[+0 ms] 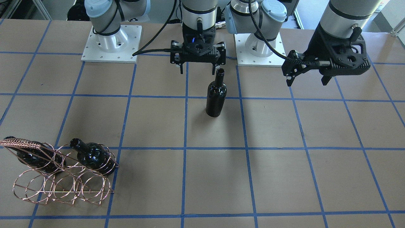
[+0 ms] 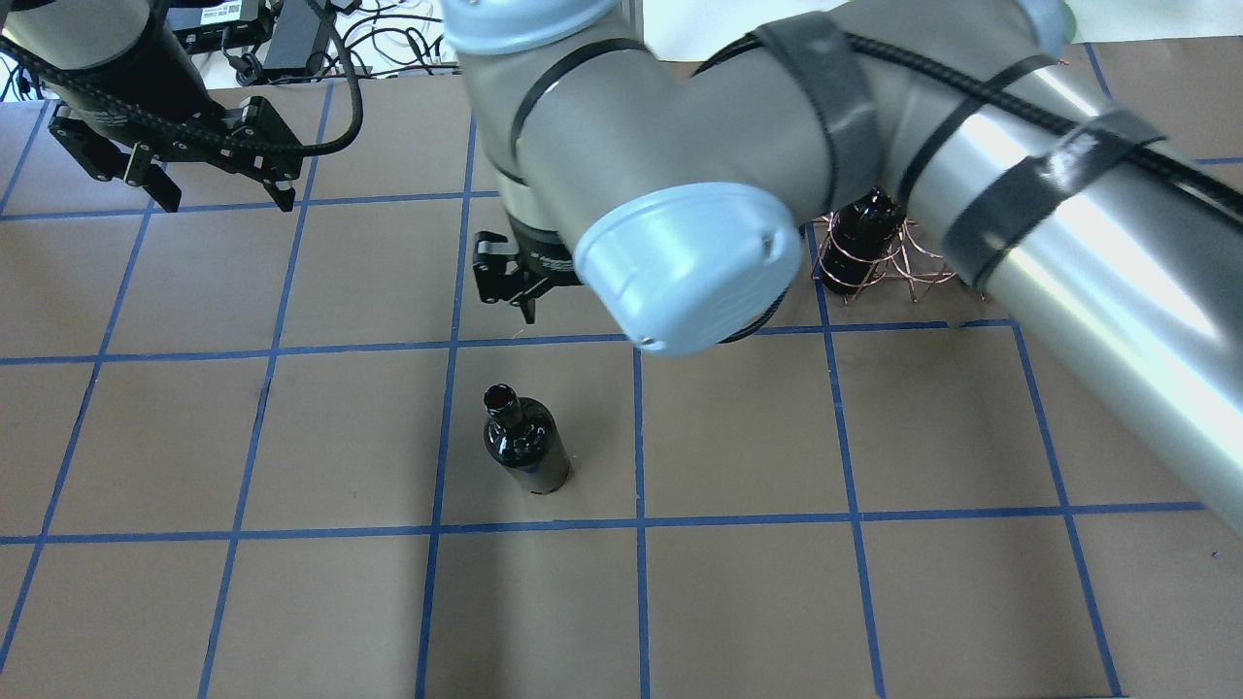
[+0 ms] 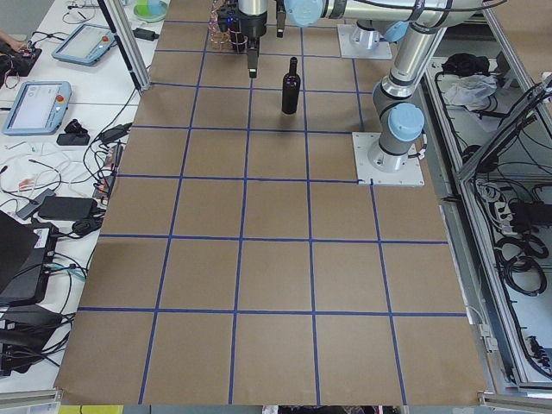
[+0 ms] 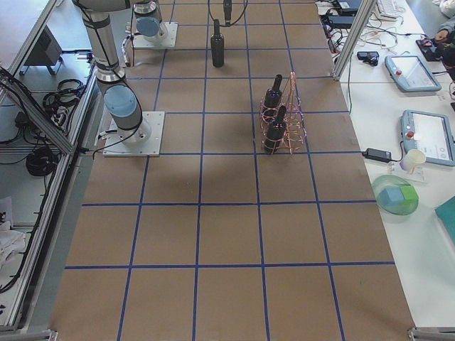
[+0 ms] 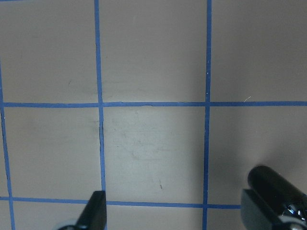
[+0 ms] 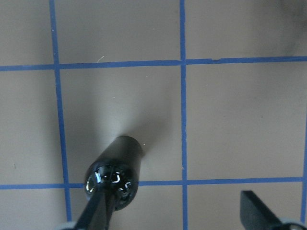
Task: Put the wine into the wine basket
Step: 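Lower the right gripper and close it on the upright bottle's neck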
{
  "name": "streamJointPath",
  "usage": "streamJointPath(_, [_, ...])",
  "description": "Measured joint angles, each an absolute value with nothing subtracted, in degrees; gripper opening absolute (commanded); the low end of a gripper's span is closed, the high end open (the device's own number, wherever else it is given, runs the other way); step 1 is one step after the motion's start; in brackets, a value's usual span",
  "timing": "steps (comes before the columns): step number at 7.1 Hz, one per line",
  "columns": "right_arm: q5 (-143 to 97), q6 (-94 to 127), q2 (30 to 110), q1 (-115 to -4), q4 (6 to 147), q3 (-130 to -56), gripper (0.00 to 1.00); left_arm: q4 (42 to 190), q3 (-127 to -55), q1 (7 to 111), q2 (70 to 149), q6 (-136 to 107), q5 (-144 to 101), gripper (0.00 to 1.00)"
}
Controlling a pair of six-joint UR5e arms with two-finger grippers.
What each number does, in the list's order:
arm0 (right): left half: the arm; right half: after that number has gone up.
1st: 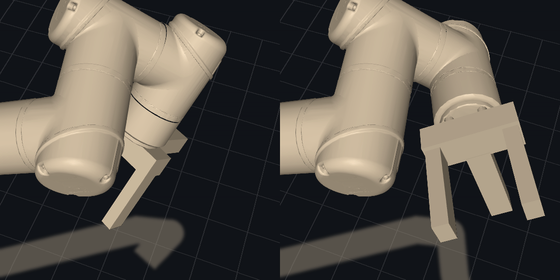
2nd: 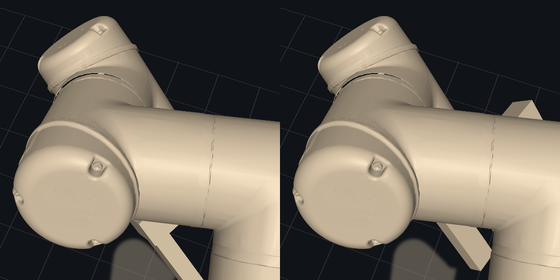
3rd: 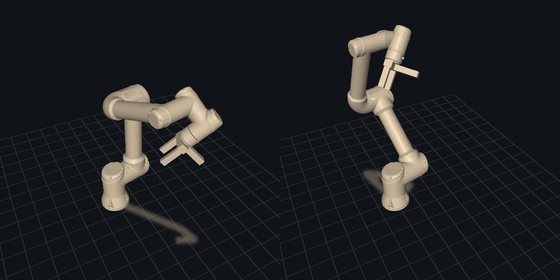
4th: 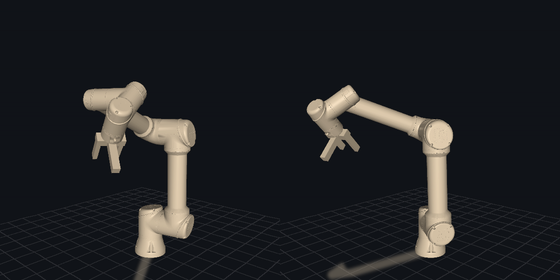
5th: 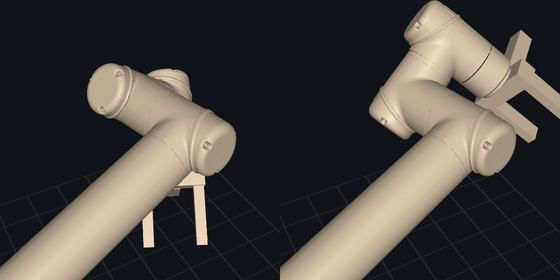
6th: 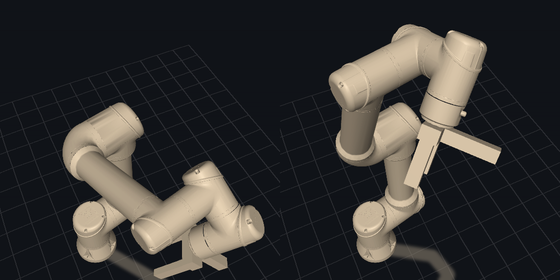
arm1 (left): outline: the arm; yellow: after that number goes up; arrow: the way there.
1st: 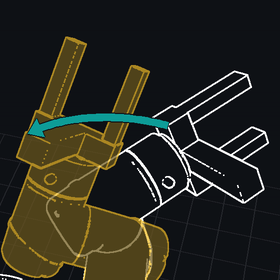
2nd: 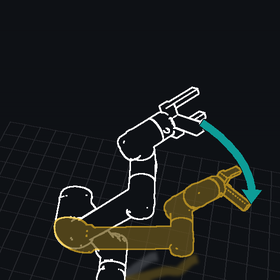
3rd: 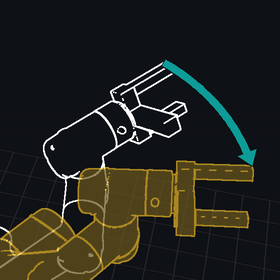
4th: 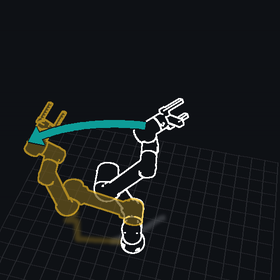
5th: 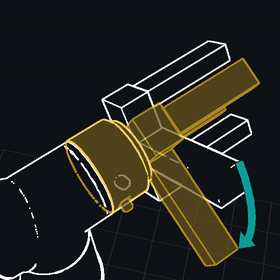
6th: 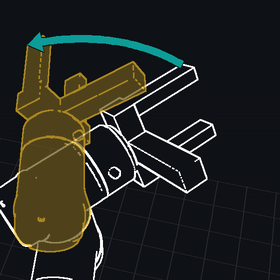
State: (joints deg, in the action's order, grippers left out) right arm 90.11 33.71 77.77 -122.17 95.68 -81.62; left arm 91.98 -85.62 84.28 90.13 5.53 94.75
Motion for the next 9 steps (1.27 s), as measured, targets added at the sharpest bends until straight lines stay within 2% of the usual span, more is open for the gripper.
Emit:
streamJointPath(2, [89.38,36.89,74.63,-125.15,97.26,-80.94,0.96,92.11,-85.71,84.38,89.9,5.48,94.99,1.0])
streamJointPath(7, [87.22,37.58,72.99,-125.85,97.64,-83.9,0.88,91.98,-87.05,84.83,89.65,5.37,95.05,1.0])
streamJointPath(8, [86.1,37.6,72.57,-125.96,97.87,-84.09,0.83,91.9,-87.36,84.82,89.61,5.36,94.94,1.0])
streamJointPath(9, [85.05,37.59,72.35,-125.98,98.14,-84.18,0.74,91.88,-87.5,84.69,89.58,5.36,94.78,1.0])
